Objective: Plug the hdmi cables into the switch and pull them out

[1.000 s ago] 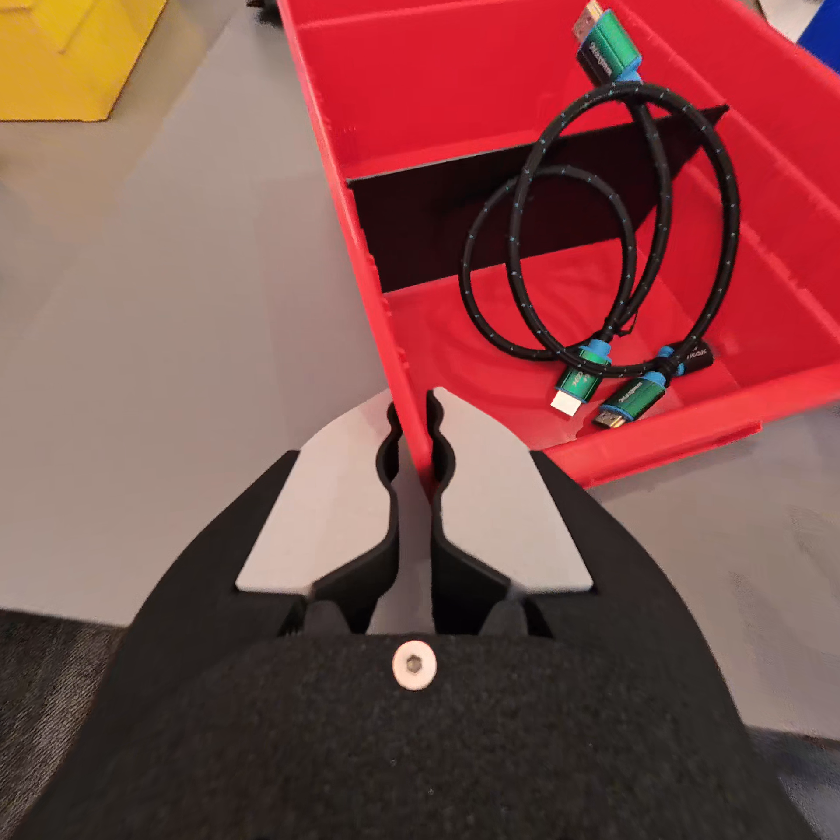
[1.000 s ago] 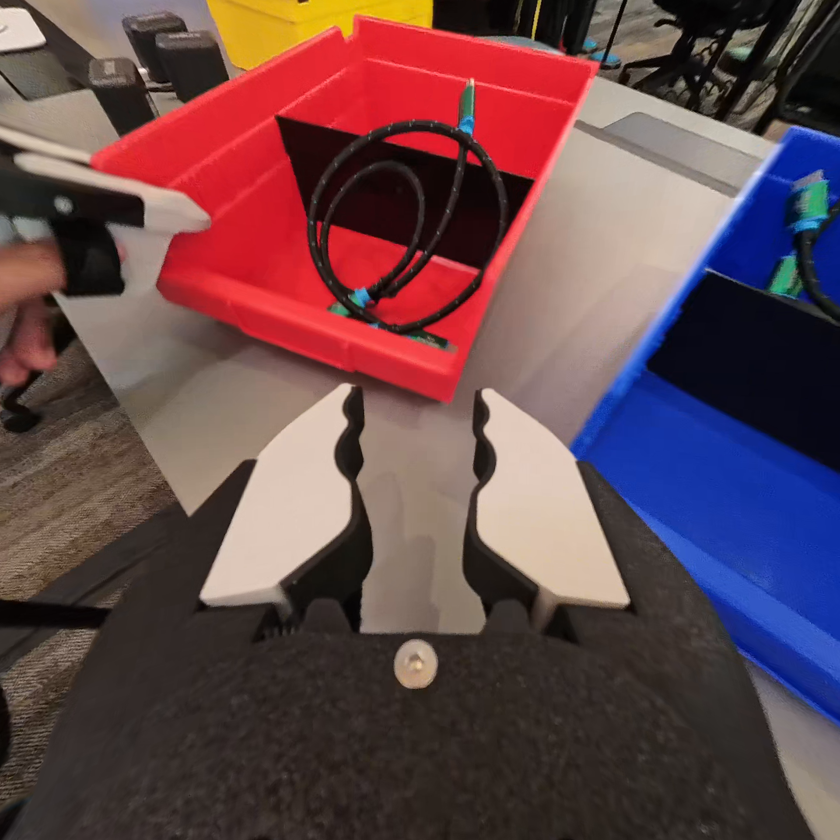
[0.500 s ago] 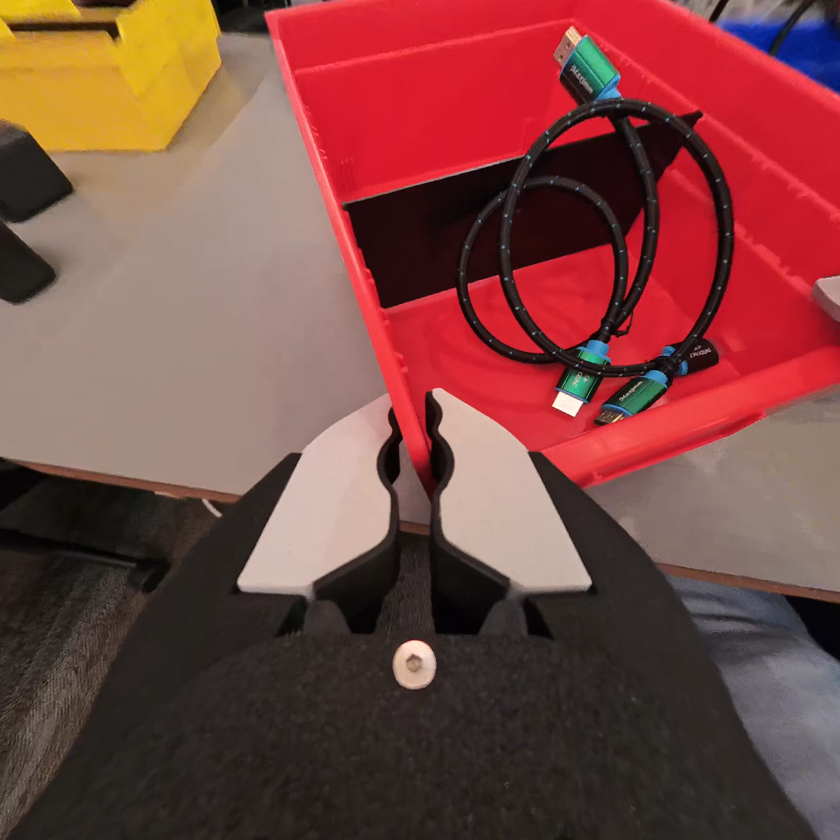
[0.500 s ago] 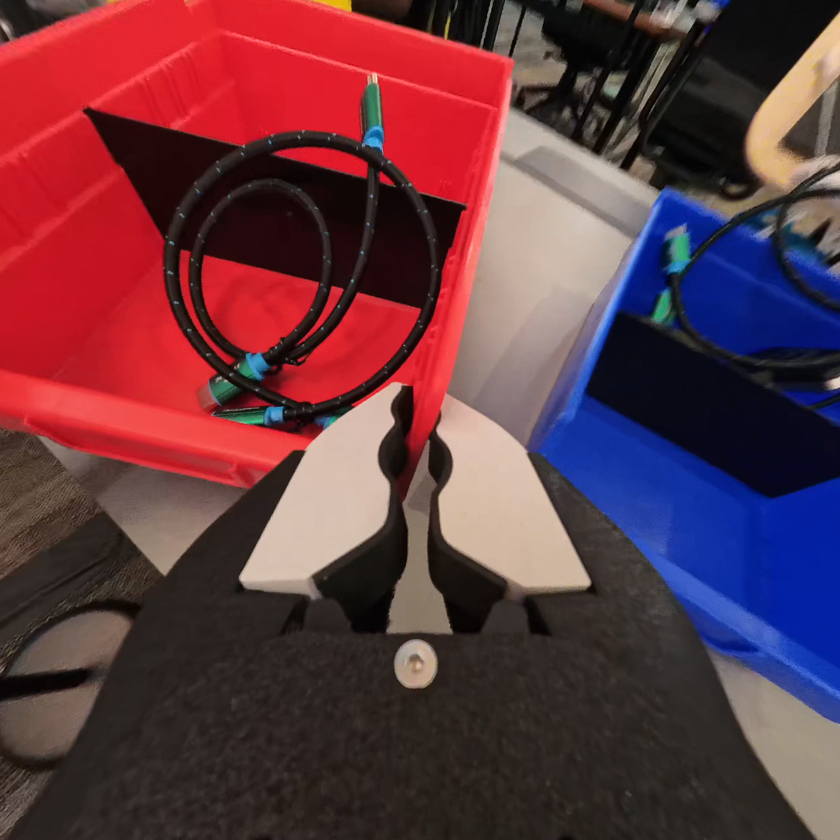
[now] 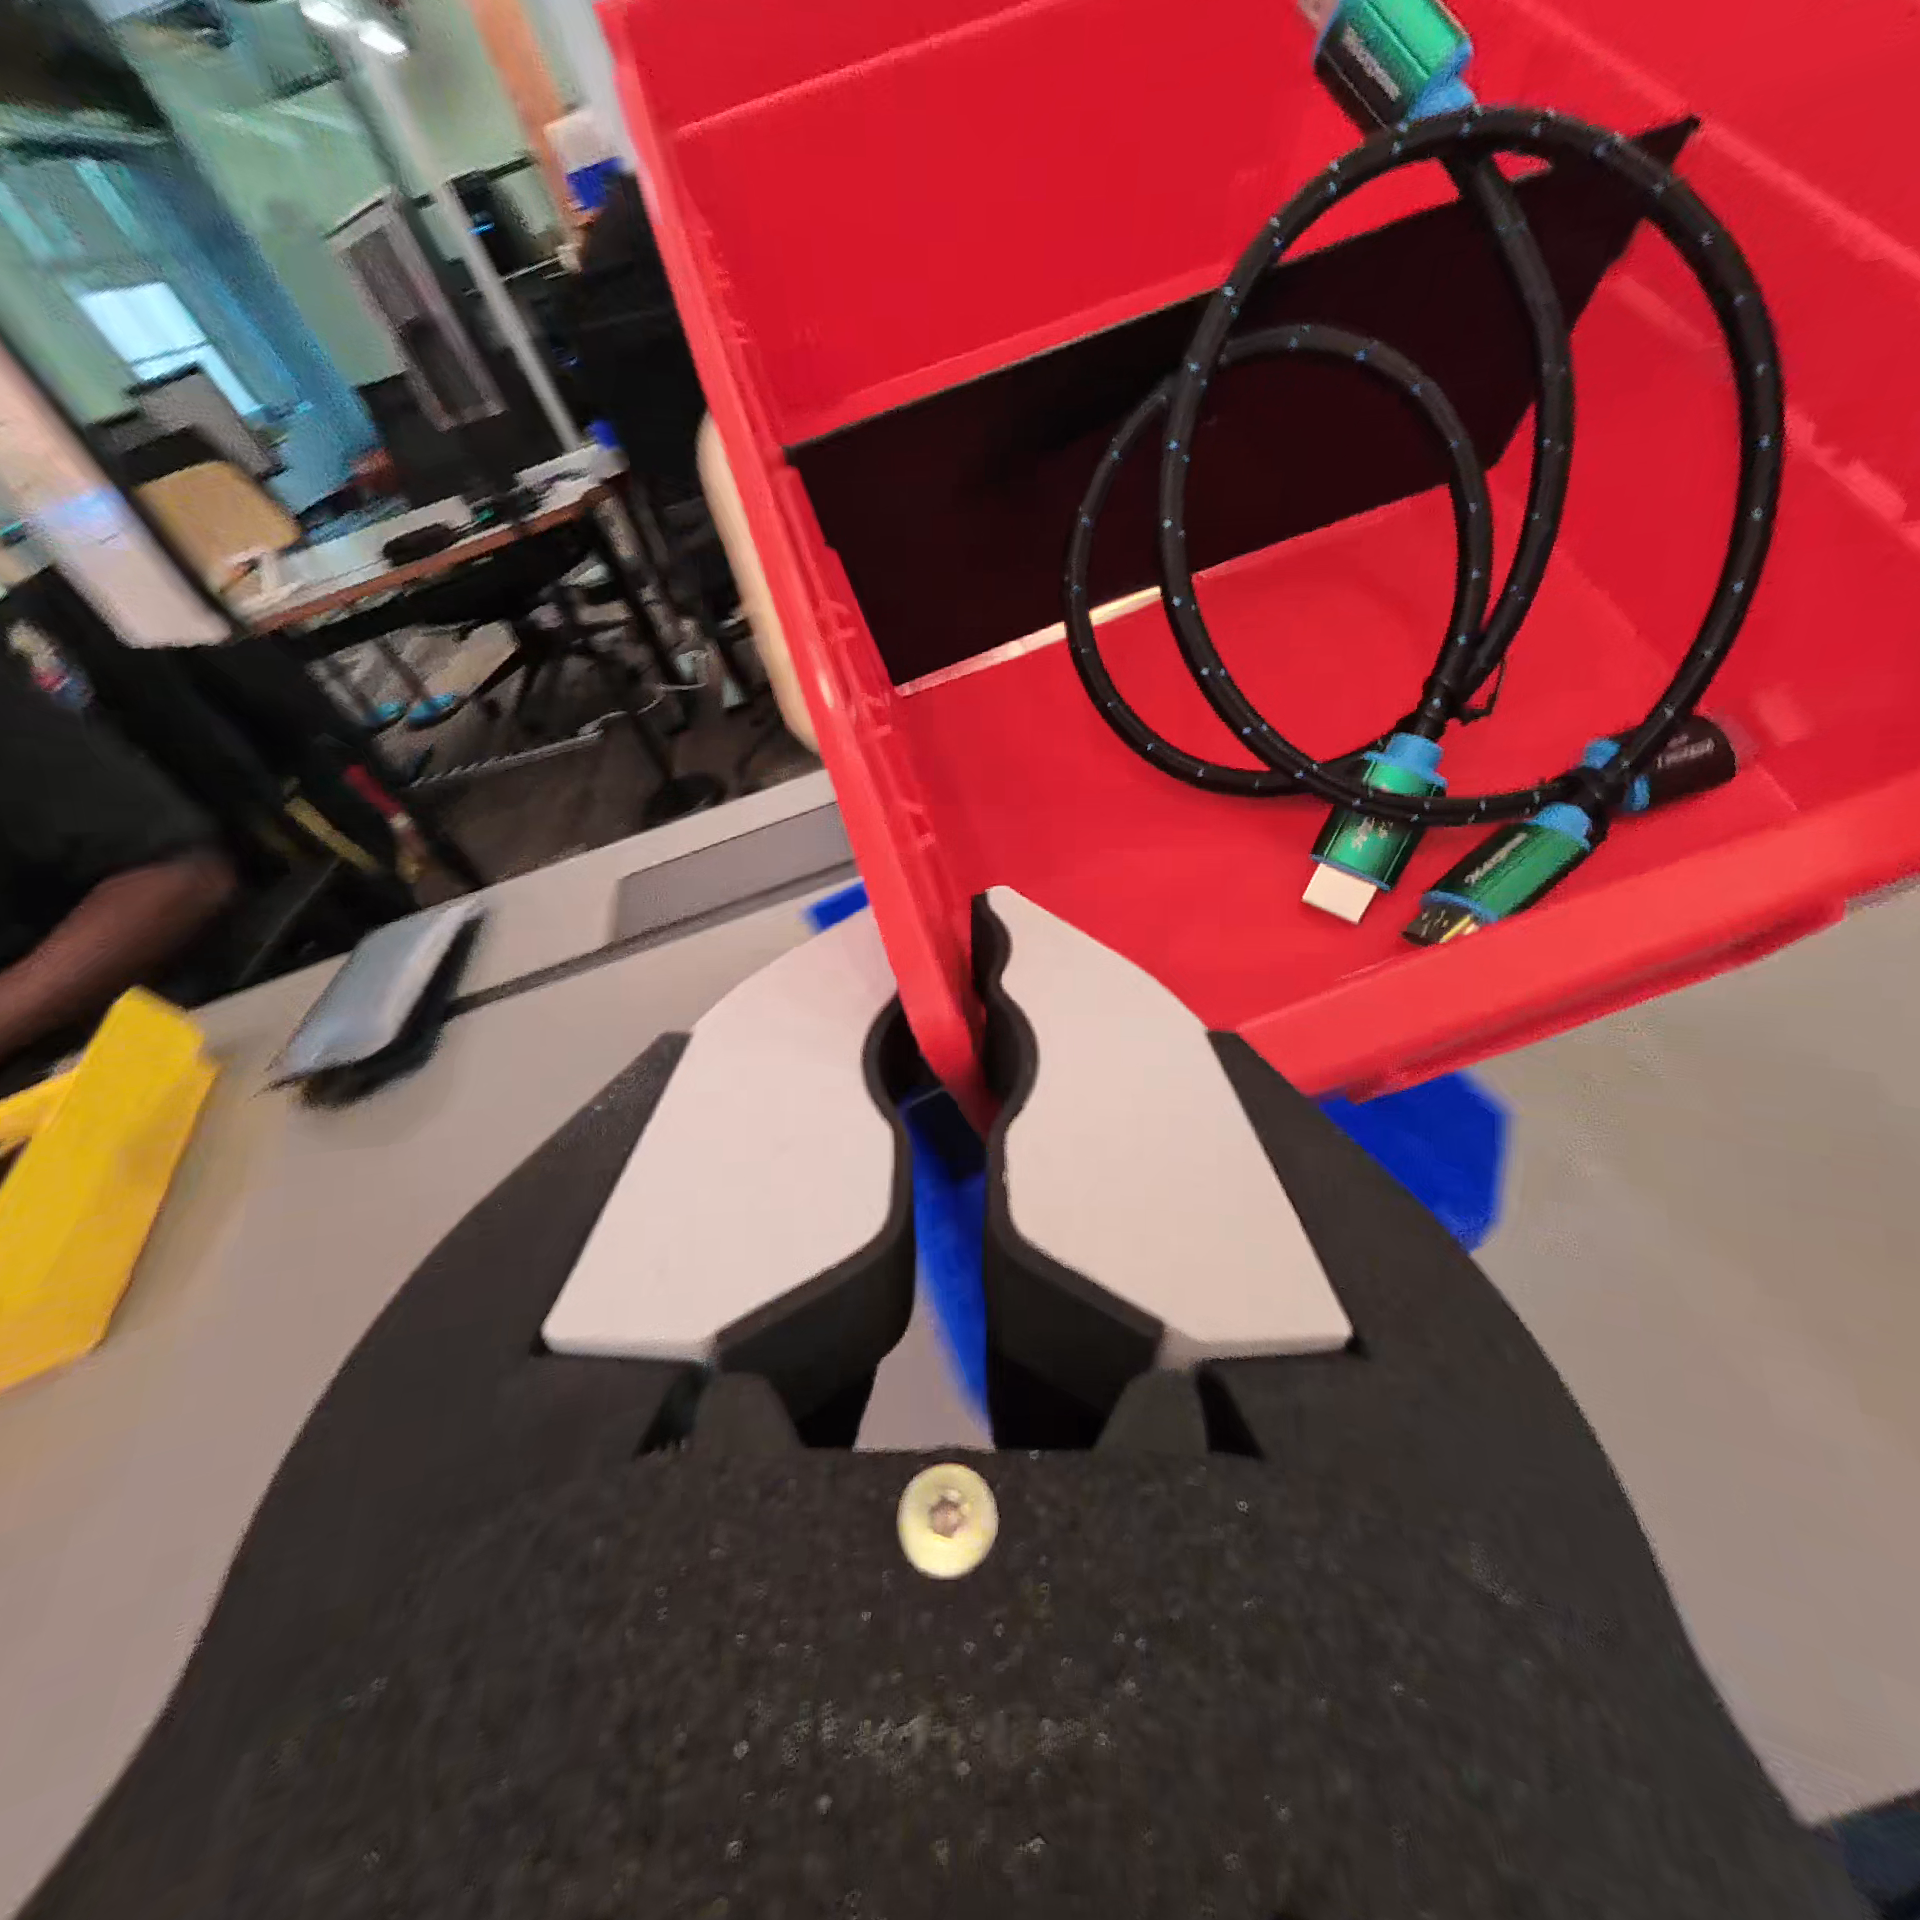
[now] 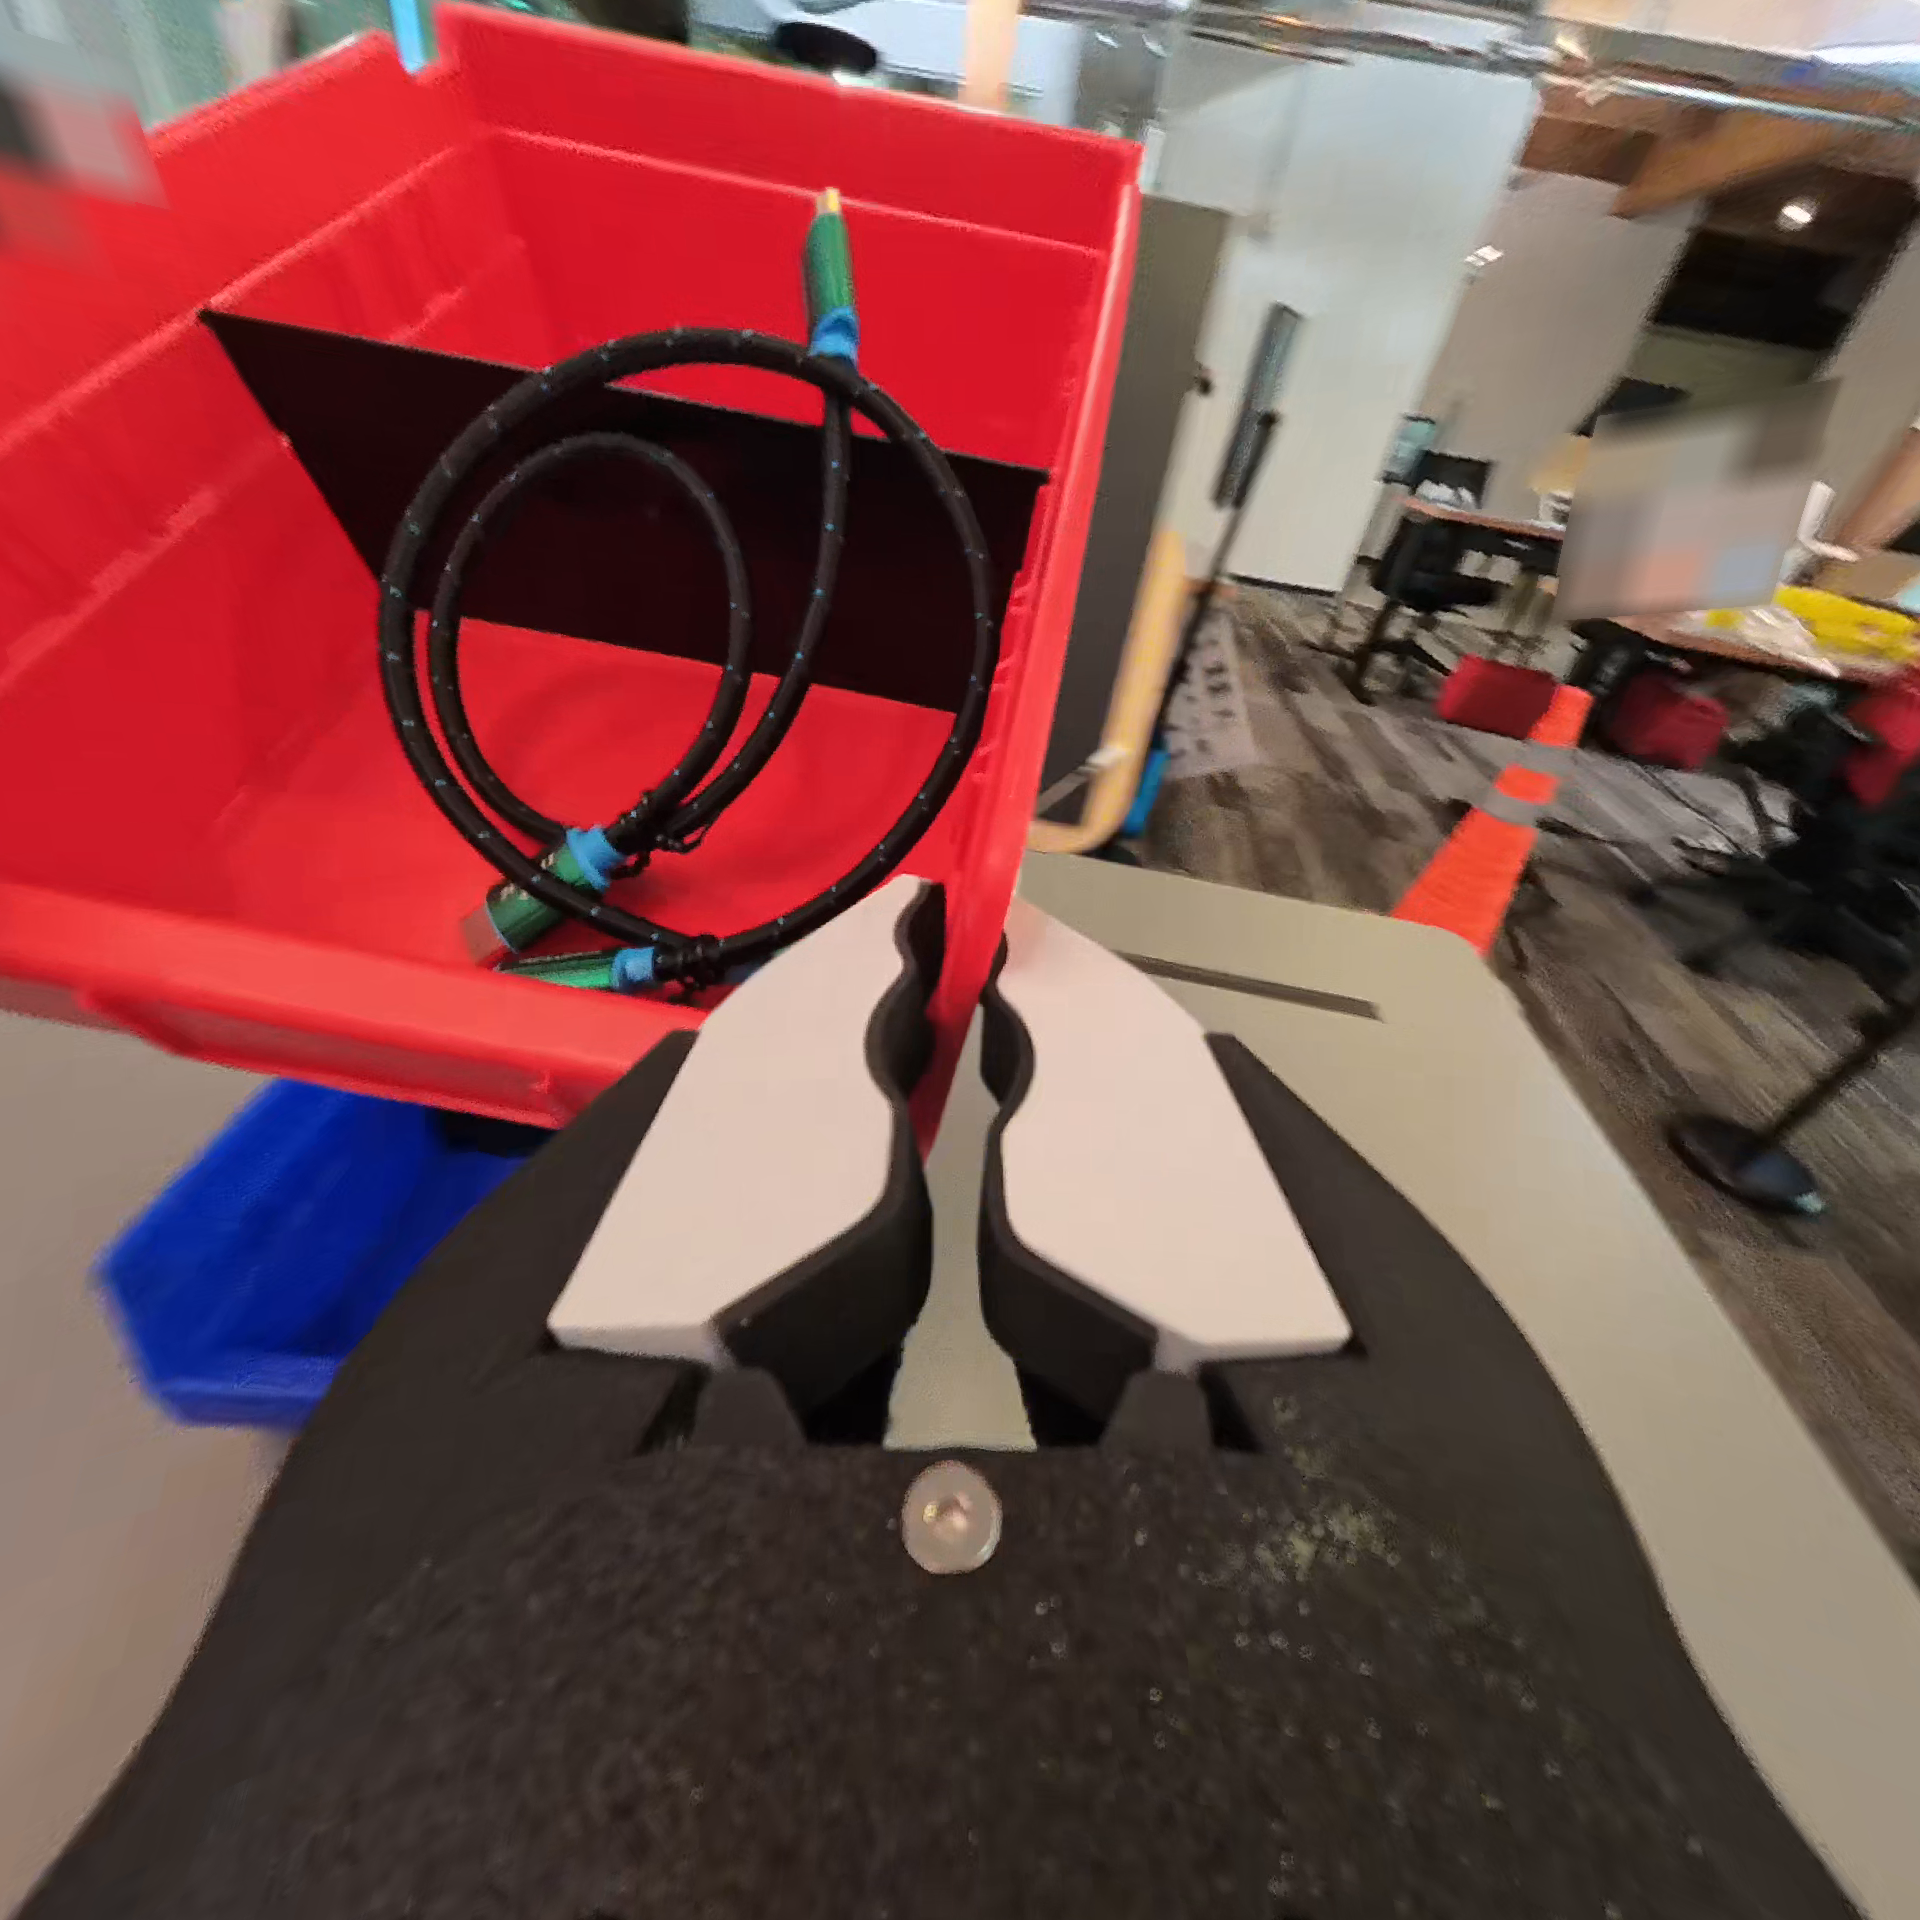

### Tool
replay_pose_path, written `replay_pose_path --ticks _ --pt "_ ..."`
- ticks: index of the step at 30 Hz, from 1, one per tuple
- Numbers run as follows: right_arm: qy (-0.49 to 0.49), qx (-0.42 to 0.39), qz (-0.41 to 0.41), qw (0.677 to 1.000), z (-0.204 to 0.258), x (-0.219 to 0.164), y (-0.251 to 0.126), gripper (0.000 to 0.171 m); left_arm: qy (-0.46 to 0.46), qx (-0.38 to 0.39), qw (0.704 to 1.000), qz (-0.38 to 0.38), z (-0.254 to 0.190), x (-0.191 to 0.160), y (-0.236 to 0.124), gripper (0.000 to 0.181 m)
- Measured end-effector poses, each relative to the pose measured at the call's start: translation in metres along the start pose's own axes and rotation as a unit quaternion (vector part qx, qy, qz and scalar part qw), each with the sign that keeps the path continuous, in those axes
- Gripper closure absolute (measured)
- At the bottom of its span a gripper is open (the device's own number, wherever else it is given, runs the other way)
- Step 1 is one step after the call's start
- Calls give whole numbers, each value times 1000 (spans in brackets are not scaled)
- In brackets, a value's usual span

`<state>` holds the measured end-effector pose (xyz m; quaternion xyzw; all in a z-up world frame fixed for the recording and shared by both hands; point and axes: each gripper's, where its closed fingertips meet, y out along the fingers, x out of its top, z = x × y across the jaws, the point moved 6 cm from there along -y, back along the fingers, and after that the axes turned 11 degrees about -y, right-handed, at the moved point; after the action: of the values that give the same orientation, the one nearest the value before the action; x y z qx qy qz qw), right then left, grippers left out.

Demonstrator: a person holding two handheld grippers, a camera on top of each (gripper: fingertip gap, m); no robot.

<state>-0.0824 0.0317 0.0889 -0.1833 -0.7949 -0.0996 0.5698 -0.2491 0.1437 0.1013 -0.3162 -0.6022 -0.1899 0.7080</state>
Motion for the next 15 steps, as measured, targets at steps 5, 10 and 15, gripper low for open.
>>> replay_pose_path --ticks 5,10,15 --pt "22 -36 78 996 -131 -62 4 167 -21 -91 994 53 -133 -13 72 171" --pt "17 -40 180 983 -207 -156 6 168 -45 -128 984 115 -234 -67 121 171" --pt "51 -15 237 970 -244 -237 9 168 -38 -132 977 161 -294 -111 146 170"
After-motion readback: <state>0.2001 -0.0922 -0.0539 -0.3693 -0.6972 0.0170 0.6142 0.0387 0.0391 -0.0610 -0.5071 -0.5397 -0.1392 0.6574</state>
